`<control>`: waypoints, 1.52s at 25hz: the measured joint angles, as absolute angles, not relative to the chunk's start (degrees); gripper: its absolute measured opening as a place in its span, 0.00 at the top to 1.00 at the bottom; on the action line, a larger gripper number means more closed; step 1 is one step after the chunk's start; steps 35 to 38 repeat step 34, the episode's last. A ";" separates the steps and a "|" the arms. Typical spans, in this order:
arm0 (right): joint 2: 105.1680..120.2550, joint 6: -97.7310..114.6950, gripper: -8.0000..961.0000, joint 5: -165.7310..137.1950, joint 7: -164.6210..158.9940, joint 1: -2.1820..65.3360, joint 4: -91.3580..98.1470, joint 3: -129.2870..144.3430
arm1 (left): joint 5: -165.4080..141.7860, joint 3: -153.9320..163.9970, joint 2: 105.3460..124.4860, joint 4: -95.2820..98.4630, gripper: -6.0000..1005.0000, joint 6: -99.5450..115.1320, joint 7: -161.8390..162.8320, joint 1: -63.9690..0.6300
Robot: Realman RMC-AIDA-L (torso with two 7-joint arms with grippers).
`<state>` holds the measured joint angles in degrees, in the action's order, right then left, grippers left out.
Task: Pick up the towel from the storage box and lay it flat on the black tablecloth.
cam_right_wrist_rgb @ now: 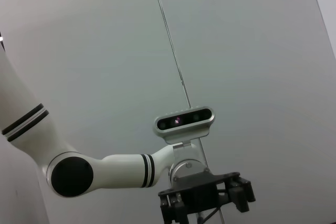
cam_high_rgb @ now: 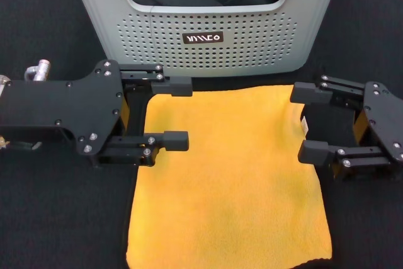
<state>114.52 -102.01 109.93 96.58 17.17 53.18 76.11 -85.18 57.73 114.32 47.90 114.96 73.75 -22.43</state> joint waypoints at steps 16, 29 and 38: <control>114.06 -102.06 0.11 109.92 96.49 18.16 52.47 76.02 | -84.90 57.30 114.43 47.90 0.38 114.96 74.53 -22.43; 114.05 -102.20 0.11 109.69 96.98 18.39 51.81 76.24 | -84.83 57.30 114.58 47.51 0.38 114.96 74.54 -21.86; 114.15 -102.10 0.11 109.66 97.15 18.29 51.41 76.38 | -84.91 57.30 114.61 46.70 0.38 114.96 74.10 -21.86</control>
